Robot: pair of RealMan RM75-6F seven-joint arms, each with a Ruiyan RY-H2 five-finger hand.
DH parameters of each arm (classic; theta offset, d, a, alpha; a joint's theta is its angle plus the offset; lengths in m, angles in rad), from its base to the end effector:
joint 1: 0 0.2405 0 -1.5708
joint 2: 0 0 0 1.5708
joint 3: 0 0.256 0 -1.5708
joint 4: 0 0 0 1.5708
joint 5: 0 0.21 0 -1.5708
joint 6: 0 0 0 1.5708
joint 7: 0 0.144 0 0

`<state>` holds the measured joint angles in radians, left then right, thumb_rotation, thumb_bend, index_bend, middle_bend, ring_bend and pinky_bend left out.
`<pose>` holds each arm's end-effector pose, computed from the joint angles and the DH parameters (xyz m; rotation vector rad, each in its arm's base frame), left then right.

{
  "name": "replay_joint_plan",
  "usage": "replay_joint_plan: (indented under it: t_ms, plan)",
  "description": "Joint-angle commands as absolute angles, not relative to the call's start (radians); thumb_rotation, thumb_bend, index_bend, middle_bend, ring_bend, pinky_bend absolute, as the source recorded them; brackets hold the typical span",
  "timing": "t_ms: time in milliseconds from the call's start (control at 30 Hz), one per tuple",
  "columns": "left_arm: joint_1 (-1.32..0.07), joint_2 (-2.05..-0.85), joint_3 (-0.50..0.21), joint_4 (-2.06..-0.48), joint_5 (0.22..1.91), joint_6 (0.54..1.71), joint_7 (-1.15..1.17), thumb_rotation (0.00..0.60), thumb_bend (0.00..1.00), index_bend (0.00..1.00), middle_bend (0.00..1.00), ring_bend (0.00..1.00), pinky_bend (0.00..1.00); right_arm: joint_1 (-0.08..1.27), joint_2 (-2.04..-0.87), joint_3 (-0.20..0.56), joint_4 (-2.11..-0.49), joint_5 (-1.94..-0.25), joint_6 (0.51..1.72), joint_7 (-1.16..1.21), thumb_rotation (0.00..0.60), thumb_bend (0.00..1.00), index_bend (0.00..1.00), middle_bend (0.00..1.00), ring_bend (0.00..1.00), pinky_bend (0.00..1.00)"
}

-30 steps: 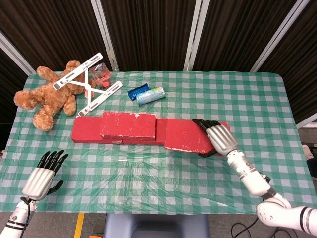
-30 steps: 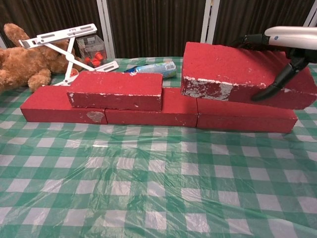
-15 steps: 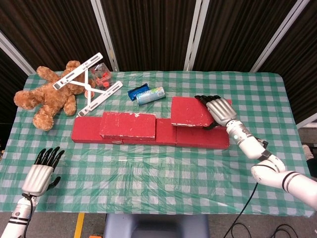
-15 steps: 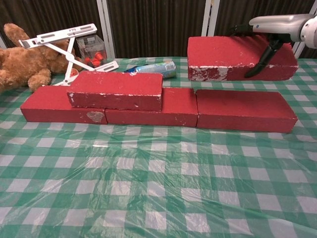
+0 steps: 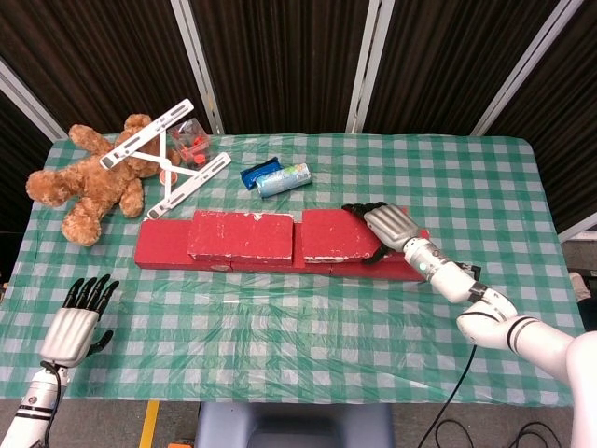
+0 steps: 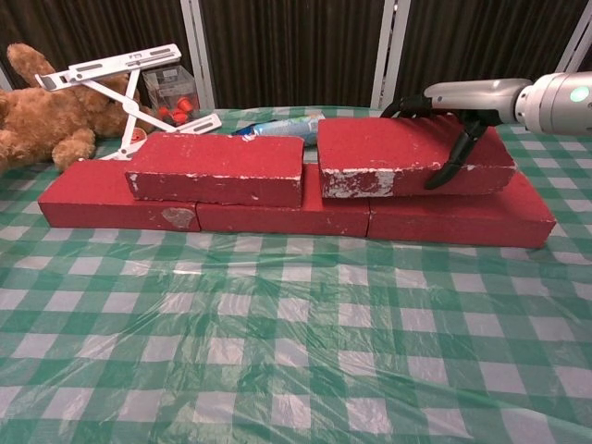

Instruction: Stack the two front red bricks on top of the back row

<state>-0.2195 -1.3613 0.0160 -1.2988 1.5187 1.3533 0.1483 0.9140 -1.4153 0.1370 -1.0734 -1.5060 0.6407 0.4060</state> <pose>-0.3304 0.2138 0.0813 -1.6457 -0.7584 -0.7220 -0.1784 -0.4342 0.0392 2.0165 -1.0061 0.8483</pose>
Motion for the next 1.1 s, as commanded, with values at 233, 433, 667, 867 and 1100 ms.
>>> replay_joint_plan:
  t_ms: [233, 433, 667, 867, 1100]
  plan:
    - [-0.22, -1.36, 0.014, -1.299, 1.517, 1.349, 0.145, 0.6, 0.29, 0.0, 0.0, 0.0, 0.03, 0.928, -1.419, 0.134, -1.087, -1.461, 0.606, 0.432, 0.6, 0.15, 0.4, 0.34, 0.34, 0.51]
    - [-0.221, -1.36, 0.013, -1.298, 1.516, 1.344, 0.142, 0.6, 0.29, 0.0, 0.0, 0.0, 0.03, 0.935, -1.425, 0.13, -1.087, -1.444, 0.596, 0.423, 0.6, 0.15, 0.38, 0.34, 0.33, 0.51]
    - [-0.223, -1.36, 0.013, -1.296, 1.516, 1.337, 0.141, 0.6, 0.29, 0.0, 0.0, 0.0, 0.03, 0.943, -1.432, 0.13, -1.086, -1.422, 0.584, 0.405, 0.6, 0.15, 0.34, 0.34, 0.3, 0.5]
    - [-0.224, -1.359, 0.013, -1.295, 1.517, 1.334, 0.135, 0.6, 0.29, 0.0, 0.0, 0.0, 0.03, 0.943, -1.442, 0.13, -1.085, -1.397, 0.58, 0.372, 0.6, 0.15, 0.27, 0.32, 0.26, 0.48]
    - [-0.225, -1.358, 0.015, -1.297, 1.52, 1.333, 0.131, 0.6, 0.29, 0.0, 0.0, 0.0, 0.03, 0.945, -1.451, 0.135, -1.09, -1.373, 0.578, 0.342, 0.6, 0.15, 0.21, 0.27, 0.23, 0.45]
